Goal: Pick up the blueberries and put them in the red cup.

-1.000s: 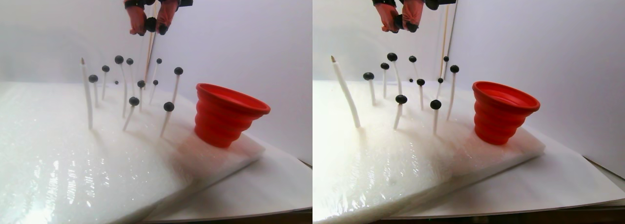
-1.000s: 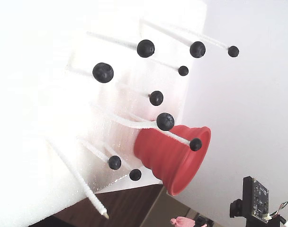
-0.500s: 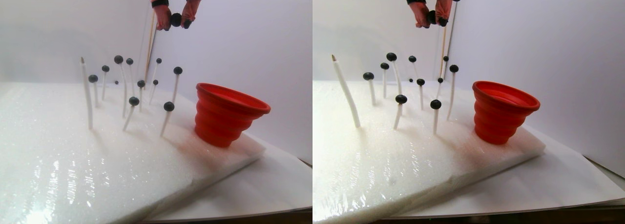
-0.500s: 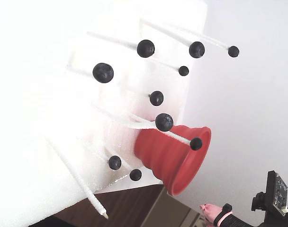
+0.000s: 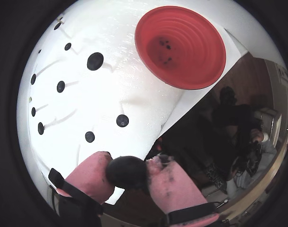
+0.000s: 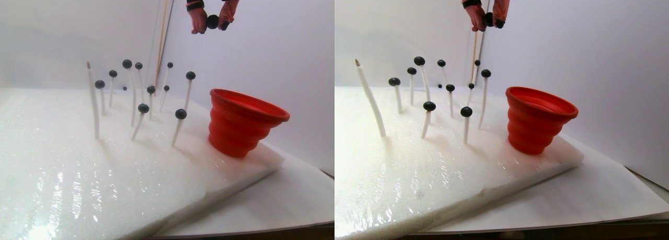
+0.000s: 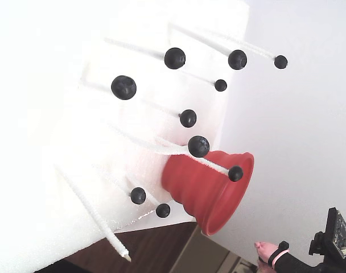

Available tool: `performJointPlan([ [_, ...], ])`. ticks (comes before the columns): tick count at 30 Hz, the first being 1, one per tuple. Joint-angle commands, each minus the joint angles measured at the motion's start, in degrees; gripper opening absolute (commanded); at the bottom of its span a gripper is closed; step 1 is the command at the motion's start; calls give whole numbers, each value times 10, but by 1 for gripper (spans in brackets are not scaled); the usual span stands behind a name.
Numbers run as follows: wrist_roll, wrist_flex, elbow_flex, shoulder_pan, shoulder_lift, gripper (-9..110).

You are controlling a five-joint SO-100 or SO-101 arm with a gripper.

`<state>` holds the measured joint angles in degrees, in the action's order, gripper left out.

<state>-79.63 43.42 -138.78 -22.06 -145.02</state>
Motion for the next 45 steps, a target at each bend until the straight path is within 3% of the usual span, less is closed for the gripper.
performJointPlan([
  [1,4,-29,58,-32,4,11],
  [45,36,-219,128,-148,246,11],
])
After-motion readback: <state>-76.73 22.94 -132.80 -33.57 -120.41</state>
